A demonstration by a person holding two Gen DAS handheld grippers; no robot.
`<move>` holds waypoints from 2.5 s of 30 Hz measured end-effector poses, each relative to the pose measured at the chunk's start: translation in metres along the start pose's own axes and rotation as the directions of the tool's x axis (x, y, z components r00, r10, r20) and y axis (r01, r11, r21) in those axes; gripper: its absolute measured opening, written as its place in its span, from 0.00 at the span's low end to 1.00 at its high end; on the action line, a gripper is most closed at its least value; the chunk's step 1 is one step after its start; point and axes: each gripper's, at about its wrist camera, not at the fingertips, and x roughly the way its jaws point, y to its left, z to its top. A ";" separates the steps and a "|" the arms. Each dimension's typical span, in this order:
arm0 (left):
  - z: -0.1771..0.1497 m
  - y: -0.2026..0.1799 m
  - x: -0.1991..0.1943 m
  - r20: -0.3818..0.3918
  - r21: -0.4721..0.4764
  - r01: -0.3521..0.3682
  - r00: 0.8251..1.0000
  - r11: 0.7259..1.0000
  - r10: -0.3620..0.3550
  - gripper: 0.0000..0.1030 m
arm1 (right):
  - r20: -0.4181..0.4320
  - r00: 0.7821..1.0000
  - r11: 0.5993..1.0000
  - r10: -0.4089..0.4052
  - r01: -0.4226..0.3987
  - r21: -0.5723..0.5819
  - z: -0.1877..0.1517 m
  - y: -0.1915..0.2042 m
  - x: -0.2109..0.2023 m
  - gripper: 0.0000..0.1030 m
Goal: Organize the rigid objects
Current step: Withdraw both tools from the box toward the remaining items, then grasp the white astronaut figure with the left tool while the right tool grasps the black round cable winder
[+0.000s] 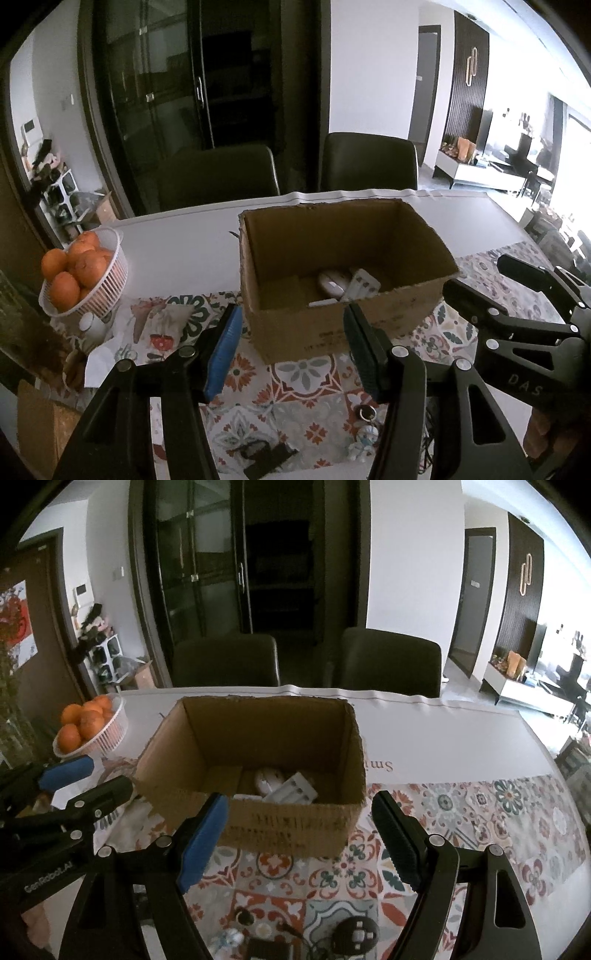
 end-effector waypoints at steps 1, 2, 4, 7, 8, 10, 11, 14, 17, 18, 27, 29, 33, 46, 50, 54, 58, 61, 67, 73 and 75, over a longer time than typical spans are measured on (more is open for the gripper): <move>-0.002 -0.001 -0.002 0.003 0.000 0.003 1.000 1.000 -0.003 0.55 | 0.004 1.000 1.000 -0.002 0.002 0.000 -0.002 0.000 -0.003 0.79; -0.005 -0.003 -0.005 0.003 0.001 0.005 1.000 1.000 -0.005 0.55 | 0.006 1.000 1.000 -0.002 0.002 0.000 -0.004 0.000 -0.006 0.79; -0.009 -0.004 -0.008 0.006 -0.002 0.010 1.000 1.000 -0.010 0.55 | 0.010 1.000 1.000 -0.003 0.003 -0.003 -0.009 -0.001 -0.012 0.79; -0.016 -0.008 -0.012 0.004 -0.007 0.023 1.000 1.000 -0.023 0.55 | 0.020 1.000 1.000 -0.012 0.012 0.006 -0.016 -0.004 -0.020 0.79; -0.019 -0.009 -0.013 0.004 -0.007 0.024 1.000 1.000 -0.024 0.55 | 0.021 1.000 1.000 -0.012 0.012 0.007 -0.018 -0.005 -0.021 0.79; -0.025 -0.012 -0.014 0.001 -0.001 0.026 1.000 1.000 -0.026 0.55 | 0.022 1.000 1.000 -0.017 0.017 0.007 -0.022 -0.007 -0.024 0.79; -0.028 -0.014 -0.014 0.001 0.003 0.025 1.000 1.000 -0.025 0.55 | 0.025 0.999 1.000 -0.021 0.021 0.007 -0.025 -0.009 -0.026 0.79; -0.035 -0.020 -0.014 -0.002 0.016 0.019 1.000 1.000 -0.019 0.55 | 0.024 0.999 0.999 -0.036 0.036 0.002 -0.033 -0.013 -0.028 0.79; -0.042 -0.025 -0.013 -0.010 0.024 0.023 1.000 0.999 -0.022 0.55 | 0.013 0.999 0.999 -0.041 0.041 0.006 -0.041 -0.017 -0.027 0.79; -0.043 -0.025 -0.011 -0.015 0.023 0.025 1.000 0.999 -0.025 0.55 | 0.007 0.999 0.999 -0.039 0.039 0.013 -0.043 -0.019 -0.026 0.79; -0.067 -0.030 -0.005 -0.064 0.013 0.043 0.997 0.999 -0.042 0.55 | -0.041 0.999 0.998 -0.029 0.031 0.052 -0.071 -0.025 -0.018 0.79; -0.072 -0.030 -0.004 -0.072 0.013 0.044 0.996 0.999 -0.043 0.55 | -0.047 0.998 0.998 -0.031 0.034 0.054 -0.076 -0.024 -0.018 0.79; -0.081 -0.031 0.000 -0.092 0.011 0.057 0.994 0.998 -0.056 0.55 | -0.060 0.997 0.998 -0.039 0.042 0.053 -0.085 -0.024 -0.018 0.79; -0.111 -0.038 0.016 -0.173 0.012 0.098 0.980 0.995 -0.095 0.55 | -0.092 0.994 0.996 -0.061 0.066 0.055 -0.113 -0.028 -0.016 0.79; -0.117 -0.043 0.021 -0.188 0.026 0.101 0.978 0.995 -0.095 0.55 | -0.096 0.993 0.995 -0.066 0.072 0.063 -0.122 -0.030 -0.014 0.79; -0.123 -0.048 0.027 -0.208 0.036 0.107 0.973 0.994 -0.097 0.55 | -0.106 0.992 0.994 -0.074 0.082 0.072 -0.130 -0.035 -0.009 0.79; -0.130 -0.053 0.036 -0.235 0.040 0.115 0.967 0.993 -0.102 0.55 | -0.104 0.991 0.991 -0.083 0.093 0.092 -0.138 -0.040 -0.008 0.79; -0.135 -0.054 0.041 -0.251 0.051 0.111 0.963 0.993 -0.094 0.55 | -0.097 0.989 0.987 -0.109 0.119 0.104 -0.144 -0.045 -0.007 0.79; -0.143 -0.051 0.052 -0.288 0.055 0.119 0.953 0.991 -0.099 0.54 | -0.094 0.986 0.977 -0.136 0.149 0.154 -0.156 -0.046 -0.003 0.79; -0.148 -0.059 0.063 -0.315 0.091 0.106 0.946 0.990 -0.072 0.54 | -0.105 0.987 0.970 -0.123 0.142 0.196 -0.168 -0.050 0.004 0.79; -0.150 -0.063 0.065 -0.316 0.107 0.101 0.947 0.989 -0.062 0.54 | -0.112 0.987 0.970 -0.112 0.134 0.204 -0.171 -0.053 0.007 0.79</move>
